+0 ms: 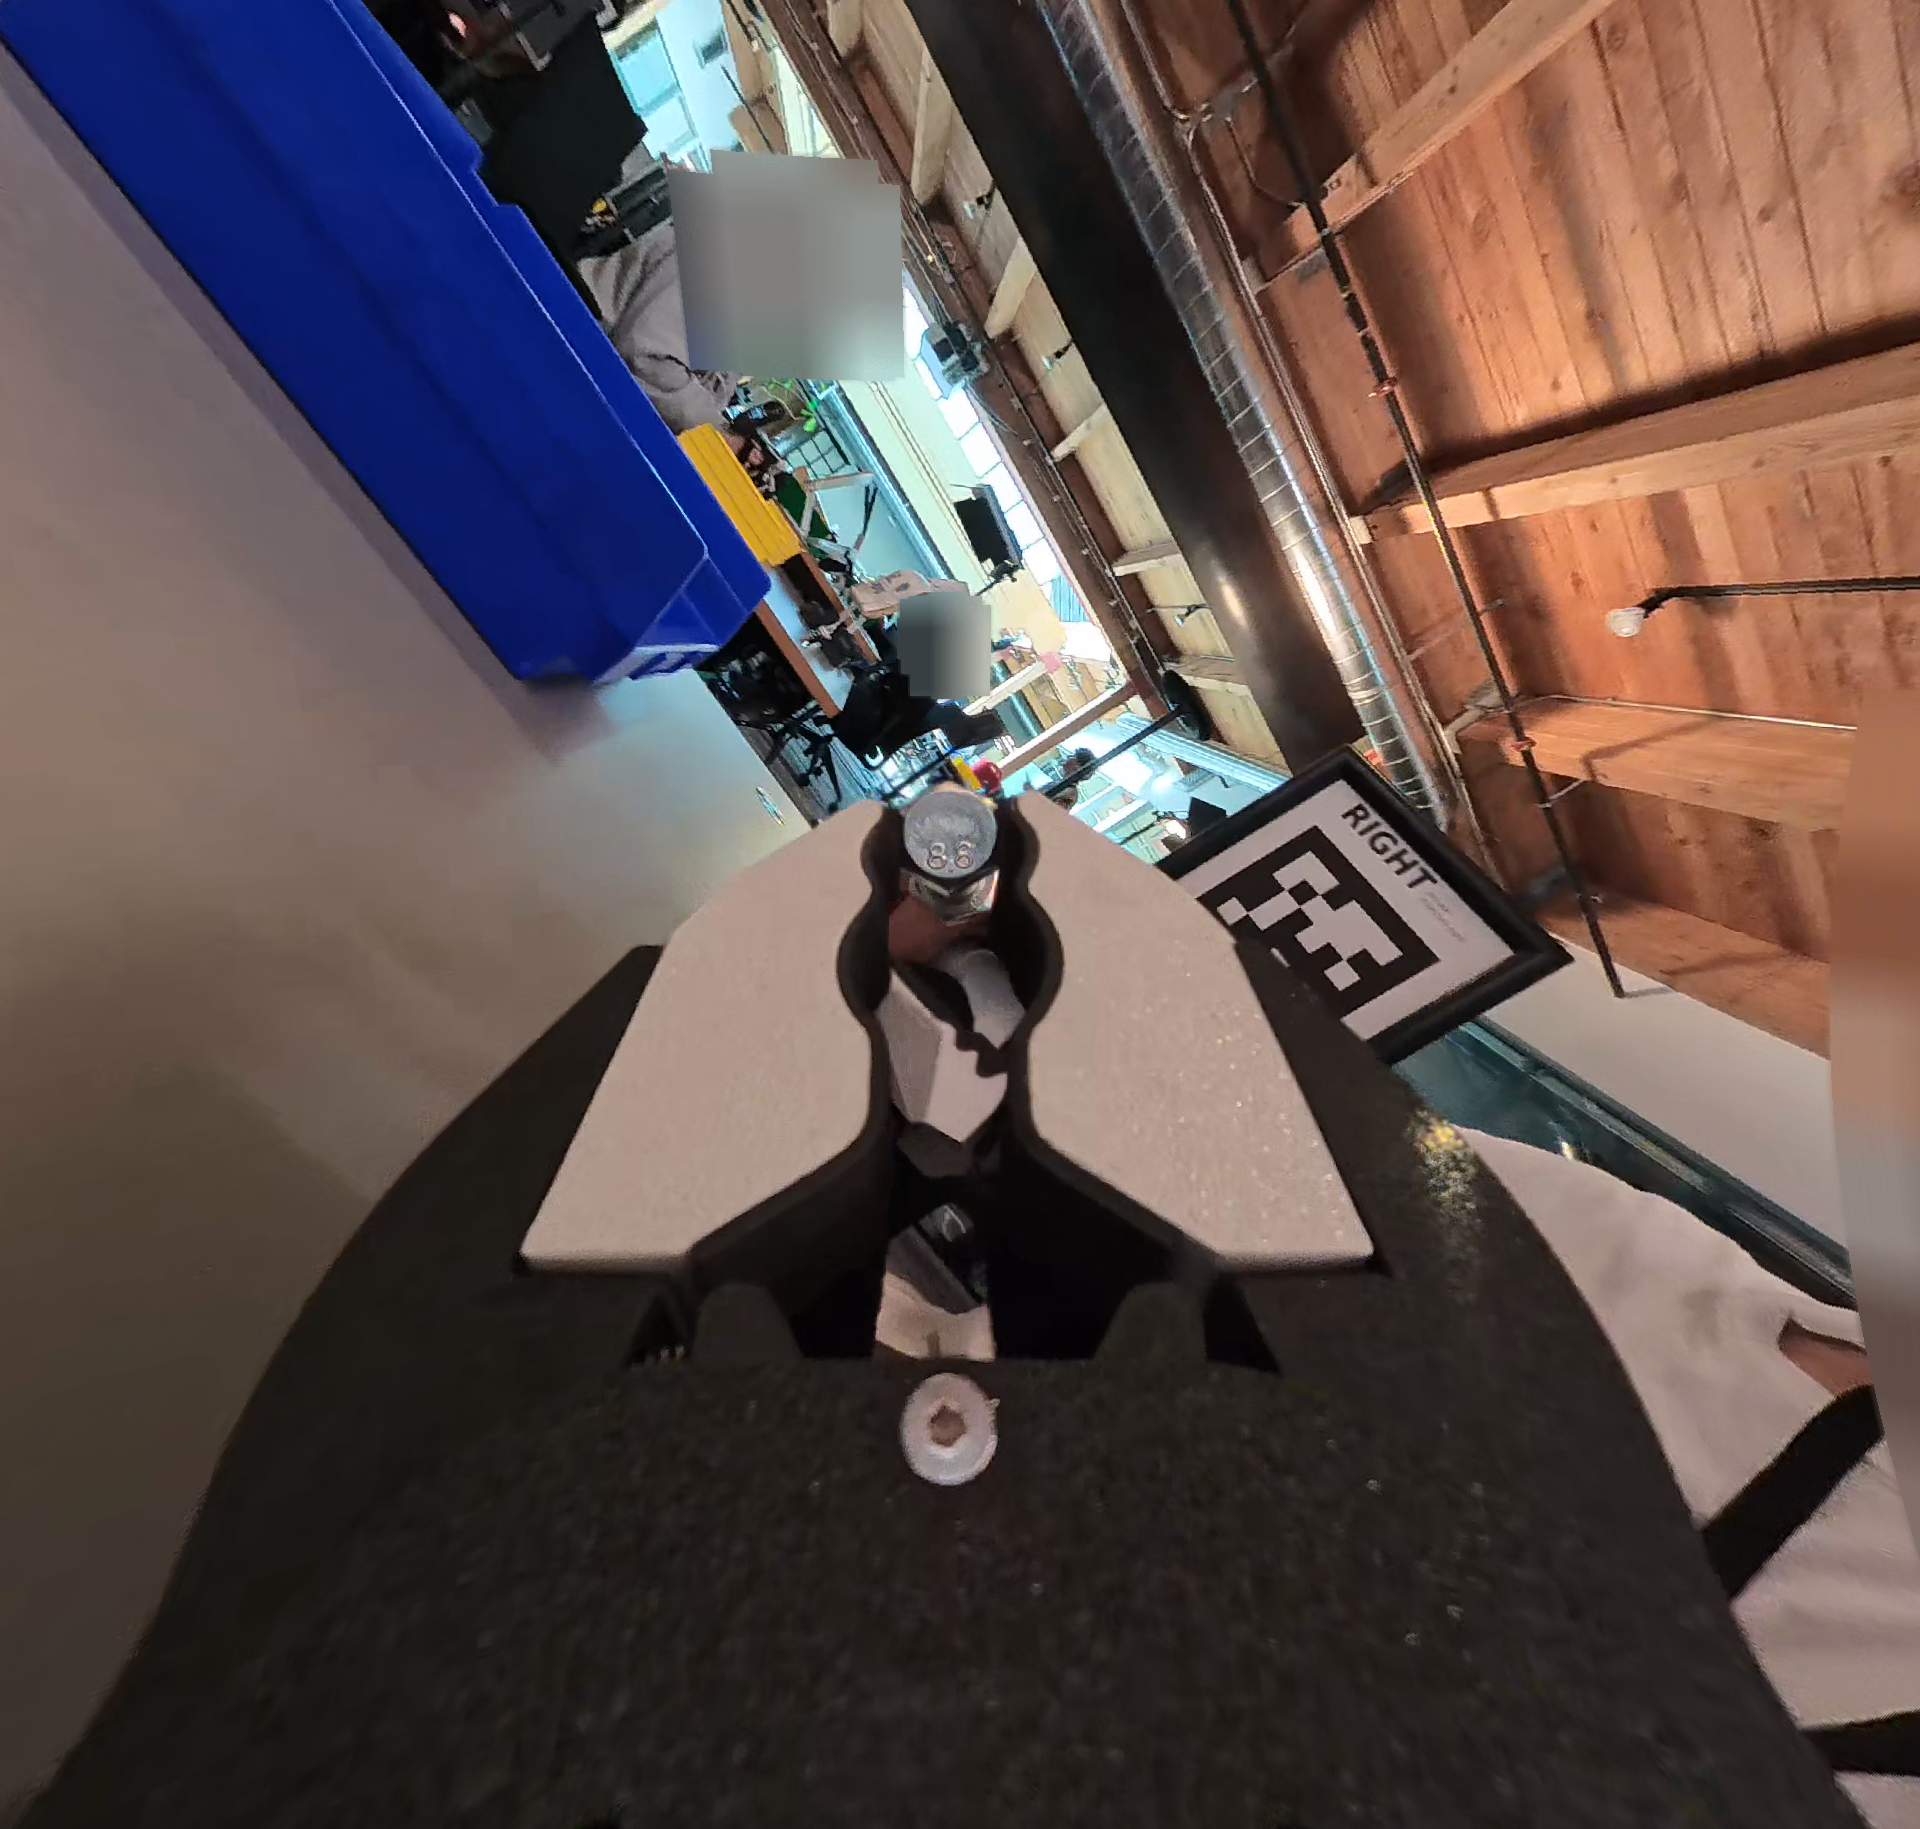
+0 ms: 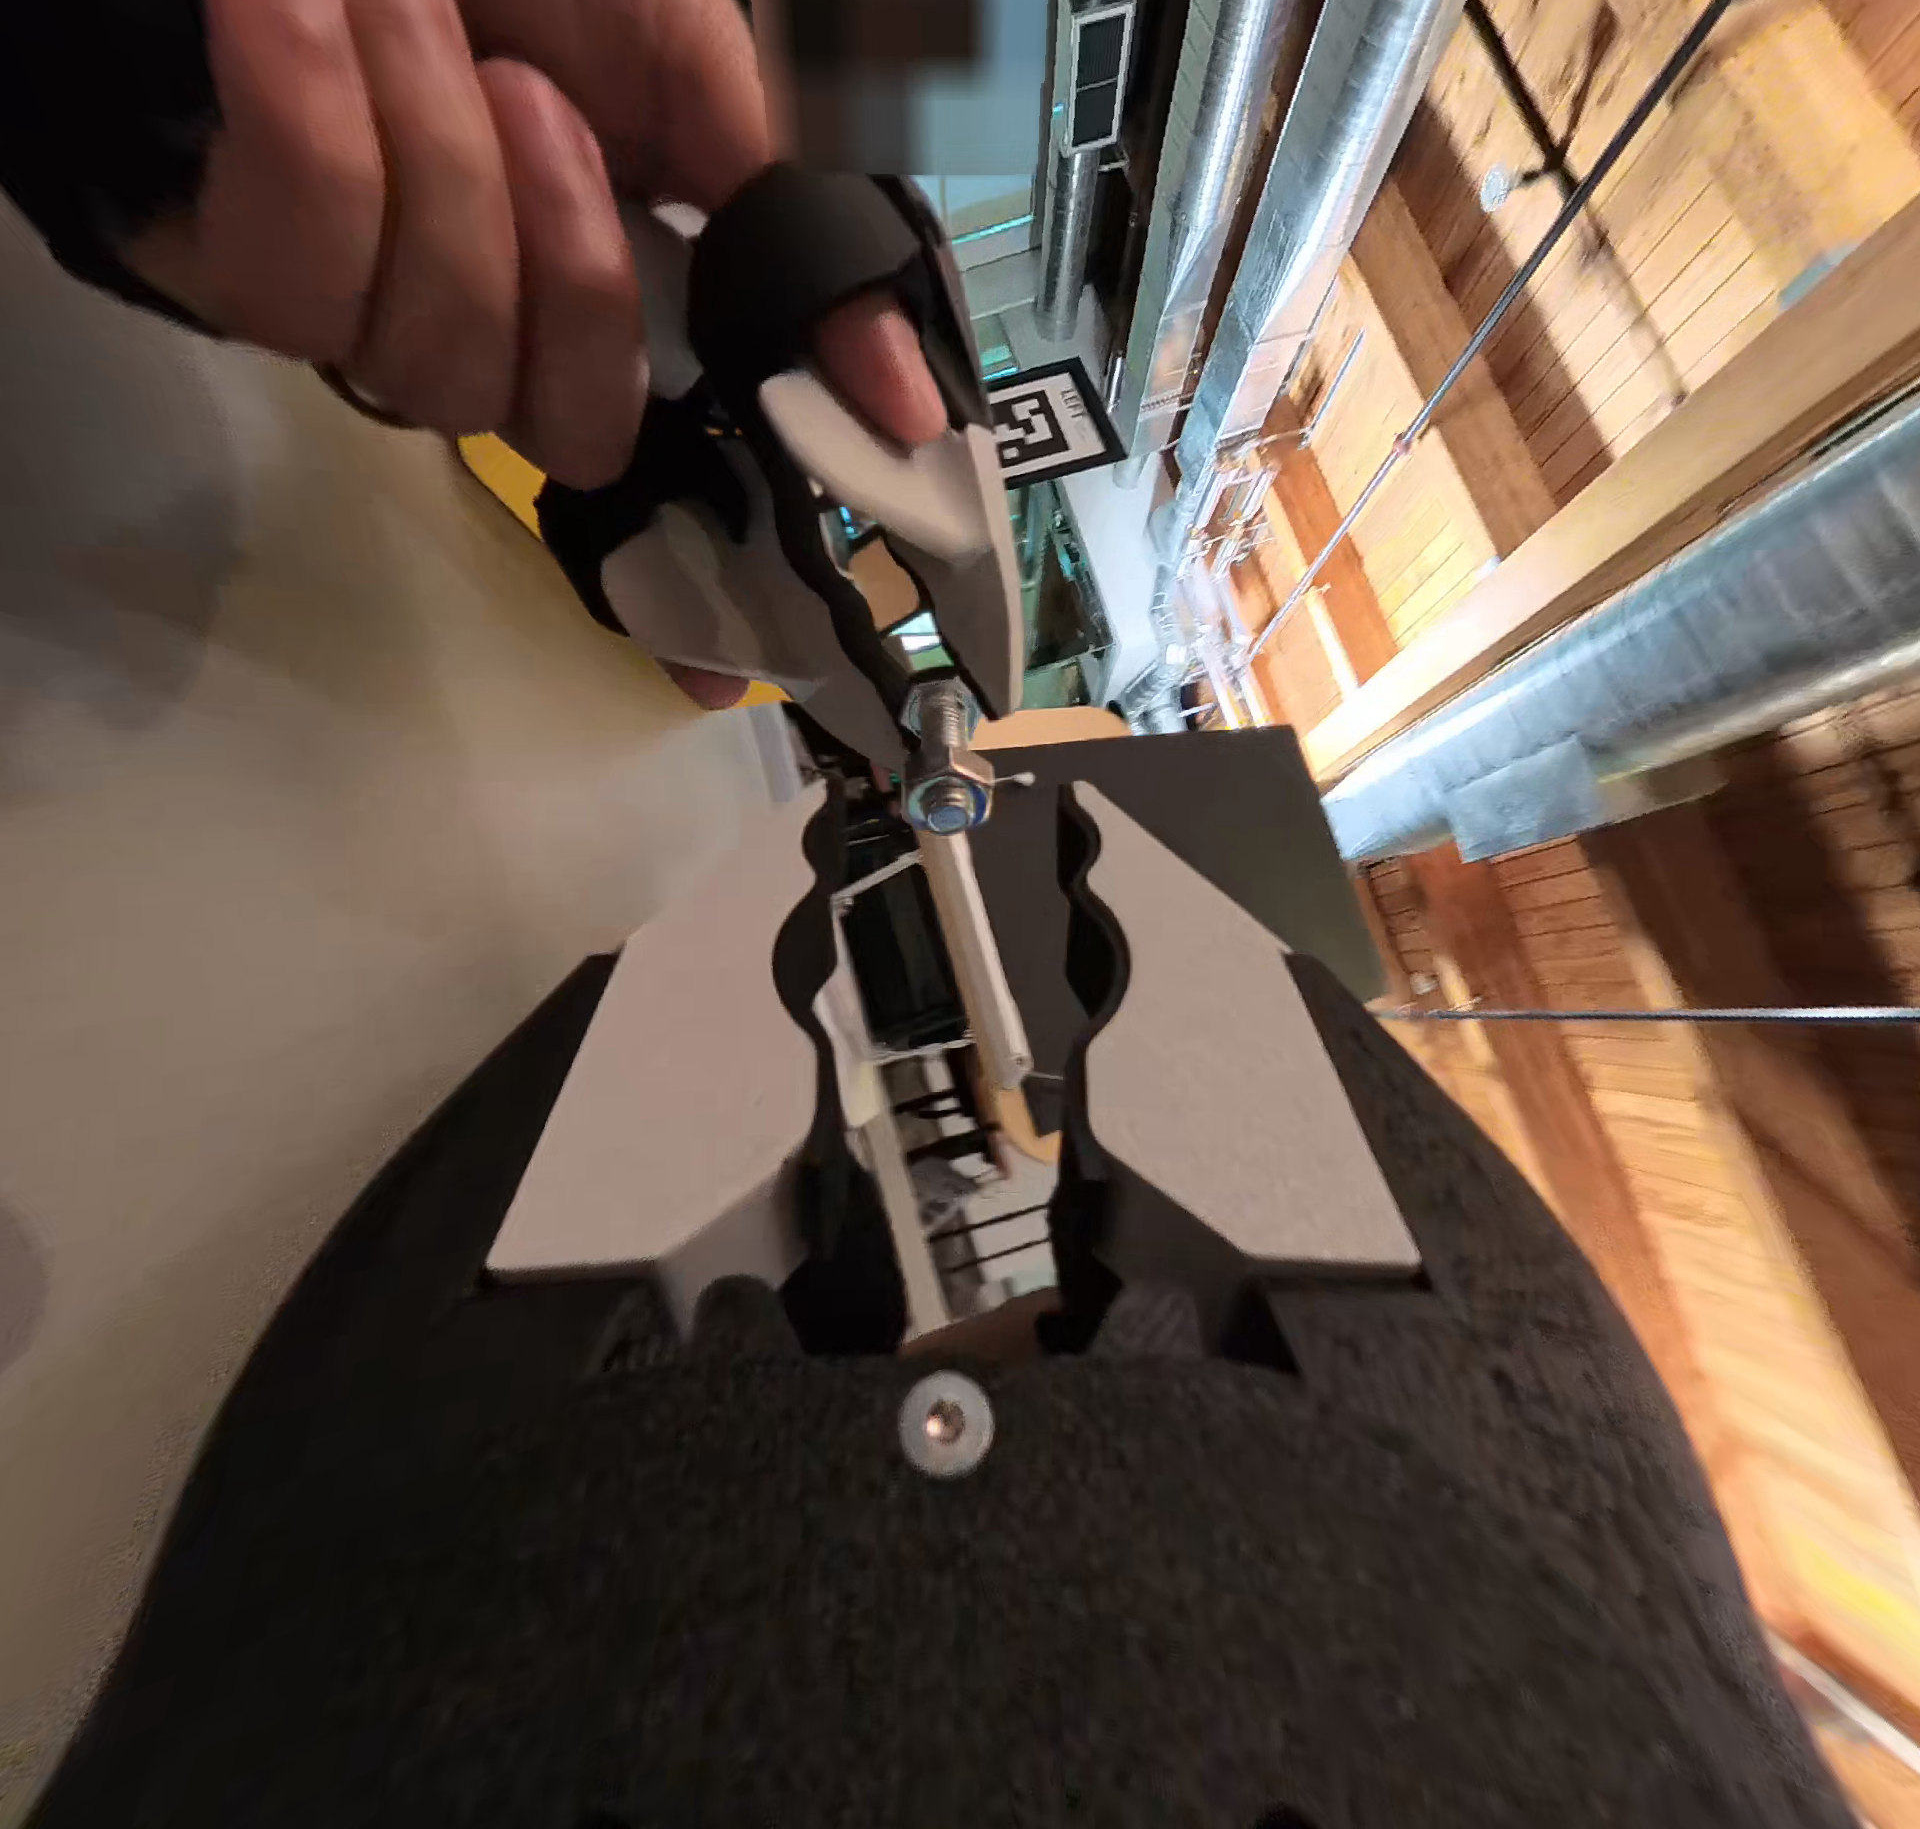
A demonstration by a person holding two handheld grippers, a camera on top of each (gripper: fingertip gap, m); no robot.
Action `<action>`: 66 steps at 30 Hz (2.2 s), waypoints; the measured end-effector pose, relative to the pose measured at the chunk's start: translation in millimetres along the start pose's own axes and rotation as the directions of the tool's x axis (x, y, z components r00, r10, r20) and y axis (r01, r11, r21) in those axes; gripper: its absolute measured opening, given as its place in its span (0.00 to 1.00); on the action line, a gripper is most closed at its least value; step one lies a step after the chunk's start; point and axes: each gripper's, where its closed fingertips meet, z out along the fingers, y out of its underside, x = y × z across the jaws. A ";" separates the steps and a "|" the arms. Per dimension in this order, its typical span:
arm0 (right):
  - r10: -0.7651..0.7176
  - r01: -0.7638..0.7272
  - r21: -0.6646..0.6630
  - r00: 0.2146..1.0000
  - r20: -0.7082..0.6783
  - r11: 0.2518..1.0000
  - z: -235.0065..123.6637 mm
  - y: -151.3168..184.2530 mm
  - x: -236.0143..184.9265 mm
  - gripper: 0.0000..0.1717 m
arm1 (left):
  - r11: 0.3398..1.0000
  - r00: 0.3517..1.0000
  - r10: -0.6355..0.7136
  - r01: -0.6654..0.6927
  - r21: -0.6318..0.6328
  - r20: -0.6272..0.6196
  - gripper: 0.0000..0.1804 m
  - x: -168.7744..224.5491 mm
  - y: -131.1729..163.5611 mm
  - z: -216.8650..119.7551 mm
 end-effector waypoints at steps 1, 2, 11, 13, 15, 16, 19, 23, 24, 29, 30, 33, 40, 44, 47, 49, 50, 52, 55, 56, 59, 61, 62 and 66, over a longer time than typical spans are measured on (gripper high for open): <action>-0.049 0.049 0.005 0.999 -0.014 0.999 -0.3 0.8 0.6 0.21 | 1.000 1.000 -0.004 0.004 -0.009 -0.007 0.09 1.1 2.2 1.4; -0.093 0.093 0.011 0.995 -0.020 0.996 -0.7 1.6 -0.3 0.17 | 1.000 1.000 -0.008 0.007 -0.018 -0.013 0.09 2.0 4.1 2.5; 0.269 -0.273 0.008 0.952 0.147 0.962 -2.6 8.1 -2.0 0.10 | 0.996 0.999 0.049 -0.049 -0.072 -0.004 0.10 1.7 10.6 4.2; 0.540 -0.552 -0.038 0.796 0.274 0.833 -3.7 7.4 -2.1 0.10 | 0.993 0.996 0.090 -0.089 -0.080 0.001 0.09 3.8 11.4 5.4; 0.750 -0.780 -0.111 0.536 0.388 0.615 -5.0 4.8 -1.1 0.10 | 0.989 0.993 0.122 -0.122 -0.088 -0.006 0.09 6.7 12.0 6.2; 0.817 -0.859 -0.161 0.382 0.432 0.486 -5.8 3.6 -1.5 0.10 | 0.986 0.990 0.139 -0.139 -0.095 -0.008 0.09 7.3 12.6 6.2; 0.870 -0.937 -0.335 -0.082 0.485 0.098 -7.0 1.4 -4.3 0.10 | 0.969 0.977 0.213 -0.210 -0.130 0.009 0.09 5.5 15.1 5.2; 0.667 -0.741 -0.563 -0.631 0.396 -0.366 -6.5 -0.3 -6.3 0.10 | 0.923 0.936 0.350 -0.337 -0.188 0.040 0.10 1.9 17.4 2.4; 0.617 -0.678 -0.589 -0.704 0.350 -0.439 -5.0 3.1 -8.3 0.10 | 0.898 0.913 0.403 -0.381 -0.220 0.066 0.10 -2.8 19.0 1.6; 0.706 -0.740 -0.586 -0.605 0.368 -0.329 -2.7 4.1 -22.4 0.13 | 0.914 0.917 0.385 -0.362 -0.182 0.108 0.10 -9.2 10.4 -1.4; 0.763 -0.795 -0.566 -0.501 0.409 -0.218 -3.5 3.2 -26.3 0.18 | 0.932 0.934 0.346 -0.330 -0.151 0.094 0.10 -7.3 6.8 -2.9; 0.850 -0.872 -0.414 0.004 0.526 0.261 -6.6 7.8 -37.5 0.26 | 0.963 0.963 0.261 -0.255 -0.087 0.066 0.09 -4.5 -3.6 -8.6; 0.146 -0.169 0.067 0.954 0.261 0.983 -11.9 17.9 -16.7 0.19 | 0.981 0.993 0.114 -0.110 -0.157 0.014 0.09 -9.1 8.9 -8.7; -0.007 -0.018 0.132 0.983 0.185 0.991 -15.6 10.8 -13.1 0.21 | 0.967 0.995 0.098 -0.092 -0.237 0.011 0.09 -11.3 25.0 -3.6; -0.155 0.128 0.168 0.974 0.163 0.977 -18.1 7.0 -19.7 0.21 | 0.961 0.996 0.086 -0.082 -0.263 0.002 0.09 -10.5 31.8 -0.9; -0.199 0.173 0.168 0.968 0.153 0.970 -17.9 7.9 -22.5 0.18 | 0.956 0.996 0.084 -0.080 -0.282 0.002 0.09 -11.0 35.9 0.2; -0.200 0.175 0.171 0.969 0.143 0.970 -18.1 7.4 -21.2 0.15 | 0.953 0.997 0.083 -0.079 -0.293 0.001 0.09 -11.0 38.1 0.7; -0.157 0.132 0.163 0.975 0.155 0.978 -18.4 7.7 -17.9 0.10 | 0.949 0.996 0.085 -0.081 -0.304 0.001 0.09 -11.4 40.6 1.3; 0.038 -0.072 0.130 0.968 0.250 0.989 -19.5 7.0 -17.5 0.10 | 0.948 0.995 0.098 -0.094 -0.305 -0.003 0.09 -9.4 40.8 2.1; 0.152 -0.192 0.095 0.934 0.322 0.977 -20.0 7.6 -20.7 0.10 | 0.941 0.992 0.126 -0.117 -0.316 0.009 0.09 -10.9 41.7 1.7; 0.533 -0.582 -0.077 0.674 0.512 0.810 -20.7 6.7 -24.7 0.10 | 0.921 0.978 0.207 -0.188 -0.341 0.020 0.10 -12.5 43.3 0.3; 0.739 -0.782 -0.249 0.358 0.570 0.571 -18.6 6.0 -23.6 0.10 | 0.920 0.971 0.237 -0.218 -0.325 0.020 0.10 -11.3 39.7 0.8; 0.806 -0.843 -0.346 0.159 0.570 0.411 -17.5 5.2 -23.1 0.10 | 0.919 0.967 0.255 -0.236 -0.316 0.021 0.10 -10.9 37.6 0.7; 0.699 -0.726 -0.656 -0.578 0.422 -0.205 -16.4 0.6 -22.4 0.10 | 0.899 0.945 0.326 -0.303 -0.317 0.022 0.10 -10.2 34.6 -1.1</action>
